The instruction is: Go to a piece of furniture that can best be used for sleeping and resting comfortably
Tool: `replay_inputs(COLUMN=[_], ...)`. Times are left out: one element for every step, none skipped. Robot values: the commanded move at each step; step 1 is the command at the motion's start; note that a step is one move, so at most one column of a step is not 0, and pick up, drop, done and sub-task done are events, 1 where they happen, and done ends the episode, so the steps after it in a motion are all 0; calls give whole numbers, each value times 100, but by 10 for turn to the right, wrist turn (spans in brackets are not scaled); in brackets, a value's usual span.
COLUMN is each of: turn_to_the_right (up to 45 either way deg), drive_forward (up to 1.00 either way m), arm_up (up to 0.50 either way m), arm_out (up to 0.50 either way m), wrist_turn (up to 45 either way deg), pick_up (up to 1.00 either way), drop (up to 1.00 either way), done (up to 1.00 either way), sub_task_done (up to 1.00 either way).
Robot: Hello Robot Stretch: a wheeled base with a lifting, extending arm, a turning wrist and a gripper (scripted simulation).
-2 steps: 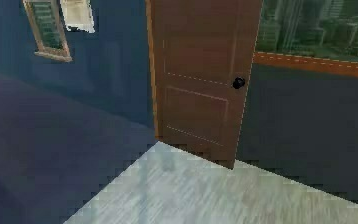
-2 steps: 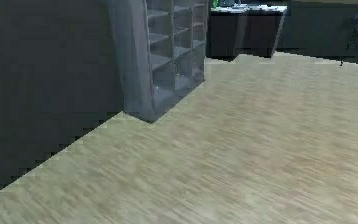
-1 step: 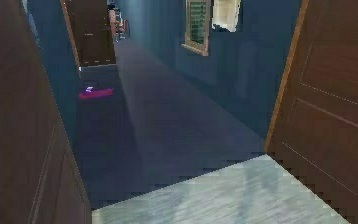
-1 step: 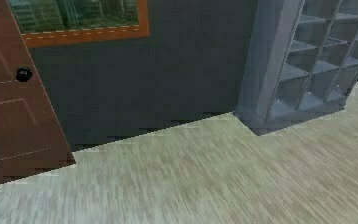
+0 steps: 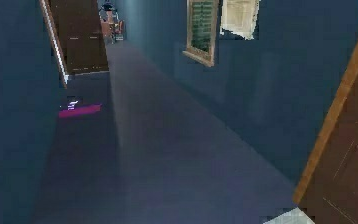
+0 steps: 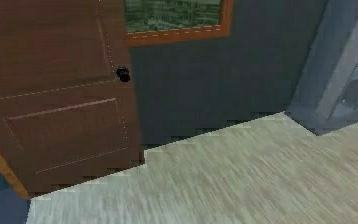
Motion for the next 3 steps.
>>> replay_inputs(turn_to_the_right=[-60, 0, -30], drive_forward=[0, 100, 0], arm_up=[0, 0, 0], arm_out=[0, 0, 0], wrist_turn=[0, 0, 0], pick_up=[0, 0, 0], drop=[0, 0, 0], done=[0, 0, 0], sub_task_done=[0, 0, 0])
